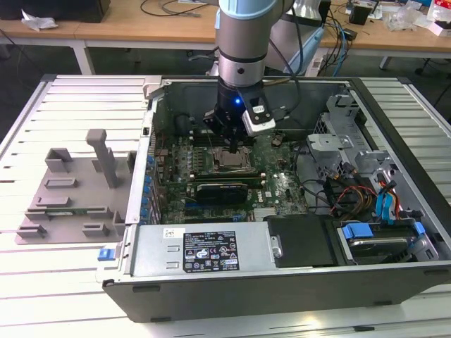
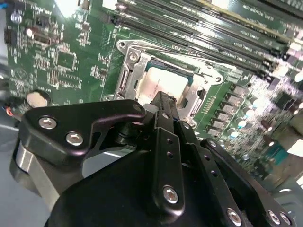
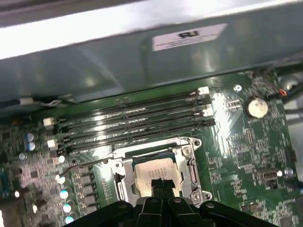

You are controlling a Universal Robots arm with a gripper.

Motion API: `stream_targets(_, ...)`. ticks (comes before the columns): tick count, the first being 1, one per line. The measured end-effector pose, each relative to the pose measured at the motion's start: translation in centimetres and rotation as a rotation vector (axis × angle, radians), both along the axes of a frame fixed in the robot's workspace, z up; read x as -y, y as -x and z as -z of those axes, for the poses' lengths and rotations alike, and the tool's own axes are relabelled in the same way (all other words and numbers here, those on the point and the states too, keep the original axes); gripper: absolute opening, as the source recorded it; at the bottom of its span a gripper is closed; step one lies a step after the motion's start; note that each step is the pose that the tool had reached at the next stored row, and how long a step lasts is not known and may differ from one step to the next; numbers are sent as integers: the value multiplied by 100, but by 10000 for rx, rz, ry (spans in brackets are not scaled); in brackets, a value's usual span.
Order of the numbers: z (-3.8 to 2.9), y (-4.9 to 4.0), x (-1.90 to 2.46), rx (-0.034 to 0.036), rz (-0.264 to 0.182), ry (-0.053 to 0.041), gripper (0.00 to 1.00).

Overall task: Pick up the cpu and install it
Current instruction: 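Close the cpu cover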

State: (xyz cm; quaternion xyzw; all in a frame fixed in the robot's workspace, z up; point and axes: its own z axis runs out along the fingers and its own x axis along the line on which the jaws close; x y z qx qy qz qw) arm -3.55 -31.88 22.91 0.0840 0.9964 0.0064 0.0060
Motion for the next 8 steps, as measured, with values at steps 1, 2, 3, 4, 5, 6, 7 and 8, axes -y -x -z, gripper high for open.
stream_targets(1, 0, 0, 0, 1, -256, 1, 11)
stream_targets(2, 1, 0, 0, 1, -271, 0, 11)
stream_targets(3, 2, 0, 0, 1, -347, 0, 11)
stream_targets(4, 6, 0, 0, 2, -505, -1, 11)
stream_targets(5, 8, 1, 1, 1, -661, 0, 11)
stream_targets(6, 12, 12, 10, 1, -817, 0, 11)
stream_targets(7, 13, 27, 16, 1, -862, 0, 11)
stream_targets(8, 14, 38, 21, 1, -896, 0, 11)
